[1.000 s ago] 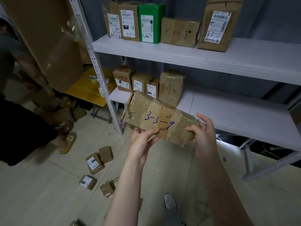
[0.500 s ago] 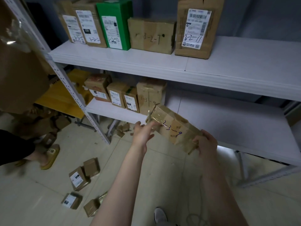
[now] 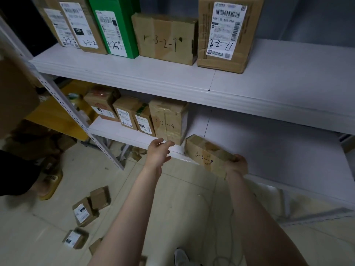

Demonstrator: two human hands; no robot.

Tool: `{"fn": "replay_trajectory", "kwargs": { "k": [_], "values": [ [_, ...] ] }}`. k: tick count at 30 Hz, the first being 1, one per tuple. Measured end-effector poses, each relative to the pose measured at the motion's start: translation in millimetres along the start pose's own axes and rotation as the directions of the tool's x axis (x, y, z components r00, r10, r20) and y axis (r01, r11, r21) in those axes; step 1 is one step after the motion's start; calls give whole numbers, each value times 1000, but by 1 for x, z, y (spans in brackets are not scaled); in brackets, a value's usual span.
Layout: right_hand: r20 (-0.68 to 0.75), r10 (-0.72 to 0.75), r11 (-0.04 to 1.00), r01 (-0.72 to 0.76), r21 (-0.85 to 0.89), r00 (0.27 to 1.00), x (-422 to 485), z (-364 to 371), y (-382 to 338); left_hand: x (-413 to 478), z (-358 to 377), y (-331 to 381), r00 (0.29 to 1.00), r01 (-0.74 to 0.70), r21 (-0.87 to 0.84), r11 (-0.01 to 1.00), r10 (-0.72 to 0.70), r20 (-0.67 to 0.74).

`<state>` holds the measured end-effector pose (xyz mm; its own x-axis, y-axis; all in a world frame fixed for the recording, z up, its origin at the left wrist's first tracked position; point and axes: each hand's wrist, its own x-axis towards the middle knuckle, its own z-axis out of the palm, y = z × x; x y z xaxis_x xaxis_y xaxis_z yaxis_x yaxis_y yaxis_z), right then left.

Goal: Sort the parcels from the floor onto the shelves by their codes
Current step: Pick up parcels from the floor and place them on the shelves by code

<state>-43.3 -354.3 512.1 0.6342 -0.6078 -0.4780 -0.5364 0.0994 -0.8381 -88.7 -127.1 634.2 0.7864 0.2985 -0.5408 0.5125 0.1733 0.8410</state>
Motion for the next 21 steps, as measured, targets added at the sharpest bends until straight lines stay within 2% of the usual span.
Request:
{"fn": "replay_trajectory", "kwargs": {
  "k": [1, 2, 3, 4, 5, 7, 8, 10, 12, 14, 17, 19, 21],
  "values": [
    [34, -11, 997, 8, 71, 999, 4, 3, -5, 3, 0, 0, 1000, -2, 6, 1000, 2, -4],
    [7, -11, 997, 11, 72, 1000, 13, 8, -9, 5, 0, 1, 1000, -3, 12, 1000, 3, -10],
    [-26, -27, 1000, 27, -1, 999, 30, 14, -3, 7, 1, 1, 1000, -5, 17, 1000, 5, -19],
    [2, -61, 997, 61, -39, 998, 44, 17, 0, 9, 0, 2, 1000, -5, 24, 1000, 5, -30],
    [87, -104, 987, 114, -109, 991, 48, 19, 0, 12, 0, 2, 999, -2, 31, 1000, 3, -39],
    [154, -104, 975, 131, -180, 983, 46, 24, -5, 17, -1, 2, 999, 7, 39, 999, -5, -53],
    [148, -130, 968, 157, -193, 980, 45, 27, -8, 19, -1, 1, 998, 12, 40, 999, -10, -59],
    [49, -234, 925, 238, -297, 971, 50, 38, -13, 24, -2, 0, 997, 24, 35, 999, -21, -74],
    [-26, -269, 903, 243, -355, 963, 54, 48, -13, 29, -1, -1, 996, 36, 35, 999, -33, -85],
    [-3, -250, 916, 236, -324, 968, 64, 55, -9, 33, 2, 0, 996, 42, 56, 998, -38, -83],
    [129, -173, 949, 200, -243, 976, 73, 55, -9, 35, 11, 1, 997, 45, 87, 995, -40, -62],
    [119, -181, 933, 209, -292, 976, 76, 61, -13, 36, 17, 0, 998, 41, 108, 993, -37, -43],
    [40, -254, 907, 253, -336, 966, 78, 67, -16, 35, 21, 0, 999, 33, 128, 991, -30, -24]
  ]
}}
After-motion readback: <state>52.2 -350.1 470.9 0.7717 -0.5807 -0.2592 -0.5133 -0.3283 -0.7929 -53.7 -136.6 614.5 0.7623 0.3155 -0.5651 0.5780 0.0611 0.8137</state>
